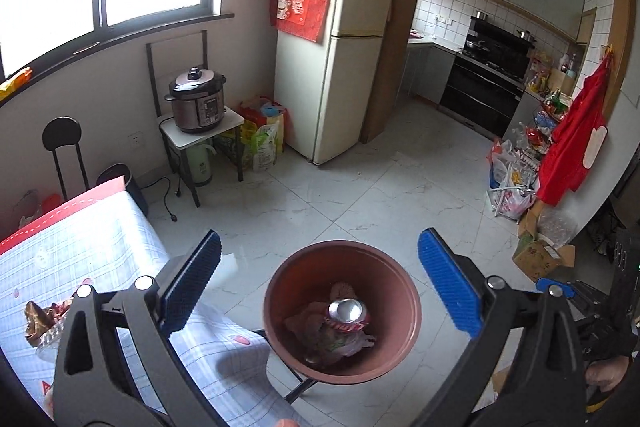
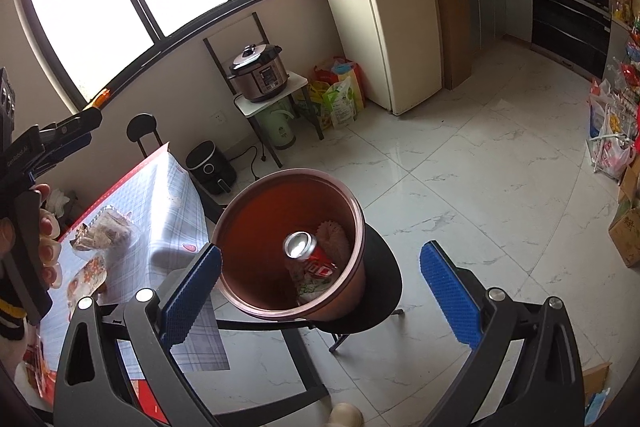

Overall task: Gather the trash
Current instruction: 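Move both tools back to the table toward the flower-print package and gold foil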

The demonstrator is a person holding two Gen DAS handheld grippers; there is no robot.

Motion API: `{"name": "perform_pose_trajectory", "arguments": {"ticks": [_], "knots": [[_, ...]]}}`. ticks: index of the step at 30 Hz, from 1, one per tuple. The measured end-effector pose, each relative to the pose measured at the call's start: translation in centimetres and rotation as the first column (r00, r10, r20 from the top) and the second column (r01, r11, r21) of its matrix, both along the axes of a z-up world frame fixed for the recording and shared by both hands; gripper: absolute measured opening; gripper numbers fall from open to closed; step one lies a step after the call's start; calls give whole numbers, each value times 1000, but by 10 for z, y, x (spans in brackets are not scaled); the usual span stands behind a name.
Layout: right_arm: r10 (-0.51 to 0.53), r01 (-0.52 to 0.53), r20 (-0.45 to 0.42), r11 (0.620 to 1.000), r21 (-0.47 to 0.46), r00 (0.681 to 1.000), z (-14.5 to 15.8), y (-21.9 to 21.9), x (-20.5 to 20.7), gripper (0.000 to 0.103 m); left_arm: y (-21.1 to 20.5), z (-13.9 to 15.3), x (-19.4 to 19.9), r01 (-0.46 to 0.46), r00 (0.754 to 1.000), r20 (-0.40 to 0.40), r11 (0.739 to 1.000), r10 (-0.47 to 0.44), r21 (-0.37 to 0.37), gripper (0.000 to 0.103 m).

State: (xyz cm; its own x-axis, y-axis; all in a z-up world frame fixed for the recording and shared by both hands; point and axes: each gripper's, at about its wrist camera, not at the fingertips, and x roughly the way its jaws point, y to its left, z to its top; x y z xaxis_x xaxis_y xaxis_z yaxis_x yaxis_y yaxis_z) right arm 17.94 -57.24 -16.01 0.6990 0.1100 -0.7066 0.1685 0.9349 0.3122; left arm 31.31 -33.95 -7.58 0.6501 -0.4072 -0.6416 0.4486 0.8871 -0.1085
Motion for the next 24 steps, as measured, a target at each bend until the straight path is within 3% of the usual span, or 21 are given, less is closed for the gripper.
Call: {"name": "perform_pose_trajectory", "arguments": {"ticks": [6,12,15,18,24], "knots": [[41,-41,10,999,-1,999,9,21,8,98,75,10,-20,-113,993,19,994,114,-8,97],[77,-77,21,997,-6,997,17,62,22,98,187,21,-54,-251,967,42,968,252,-25,98],[120,-120,24,993,-5,993,21,95,29,98,255,25,-78,-340,938,59,940,342,-42,98],[176,-176,12,984,-19,984,25,133,36,98,321,24,-104,-444,893,59,895,446,-48,98],[308,-309,-30,951,-14,951,27,217,59,98,413,3,-151,-563,824,27,824,565,-57,98]]}}
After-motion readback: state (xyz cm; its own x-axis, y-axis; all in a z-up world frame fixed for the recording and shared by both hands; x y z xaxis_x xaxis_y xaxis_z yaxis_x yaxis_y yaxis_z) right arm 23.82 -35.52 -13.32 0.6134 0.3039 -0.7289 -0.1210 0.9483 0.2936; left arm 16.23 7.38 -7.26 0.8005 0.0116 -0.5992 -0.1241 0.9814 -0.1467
